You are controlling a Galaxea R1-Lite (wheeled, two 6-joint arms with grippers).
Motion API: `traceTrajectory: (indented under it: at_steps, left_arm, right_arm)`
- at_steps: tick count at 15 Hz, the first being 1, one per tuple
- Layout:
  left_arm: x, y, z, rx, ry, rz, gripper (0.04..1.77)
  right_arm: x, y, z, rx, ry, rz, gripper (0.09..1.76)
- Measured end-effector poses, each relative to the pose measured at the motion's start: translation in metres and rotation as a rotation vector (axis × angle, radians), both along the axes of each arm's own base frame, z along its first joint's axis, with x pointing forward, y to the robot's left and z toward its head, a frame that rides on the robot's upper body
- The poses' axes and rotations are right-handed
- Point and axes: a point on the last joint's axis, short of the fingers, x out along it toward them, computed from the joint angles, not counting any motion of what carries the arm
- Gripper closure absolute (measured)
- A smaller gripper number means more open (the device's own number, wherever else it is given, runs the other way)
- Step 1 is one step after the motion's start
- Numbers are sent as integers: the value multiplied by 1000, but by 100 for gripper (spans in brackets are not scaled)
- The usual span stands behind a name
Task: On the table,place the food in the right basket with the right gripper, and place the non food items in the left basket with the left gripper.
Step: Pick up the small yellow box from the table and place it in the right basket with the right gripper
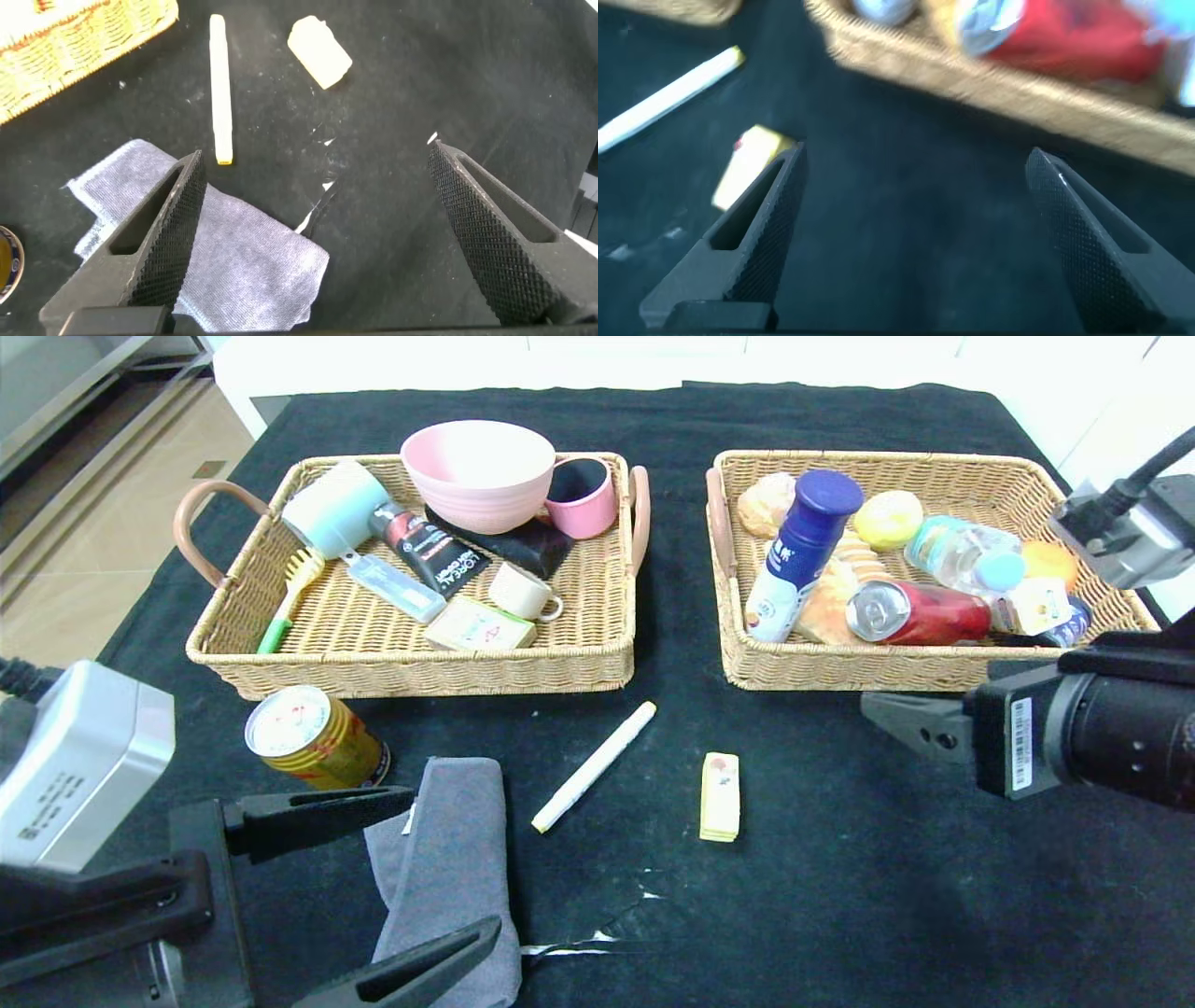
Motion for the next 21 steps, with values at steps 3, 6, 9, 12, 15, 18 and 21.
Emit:
traceTrajectory:
  at_steps: [3, 6, 9, 12, 15, 18, 21]
  left_arm:
    - [-1, 1, 2, -5, -7, 4, 9]
    - [-1, 1, 1, -2, -9, 17, 9]
    - [-1, 2, 2, -5, -12, 18, 9]
    - [-2, 3, 4, -13, -21, 19, 9]
    - [-5, 5, 8, -26, -38, 19, 9]
    - [-8, 7, 11, -34, -53, 19, 9]
    - [-9, 8, 12, -38, -61, 18, 9]
  right_arm:
    - [0, 24, -12, 23, 41, -12, 15]
    - [7, 54, -24, 26, 64, -45, 15]
    - [15, 79, -35, 15, 81, -46, 15]
    - [25, 102, -49, 24, 64, -71, 15]
    - [34, 120, -65, 10, 50, -99, 15]
    - [40, 130, -77, -18, 63, -104, 15]
    - [46, 133, -86, -33, 75, -114, 15]
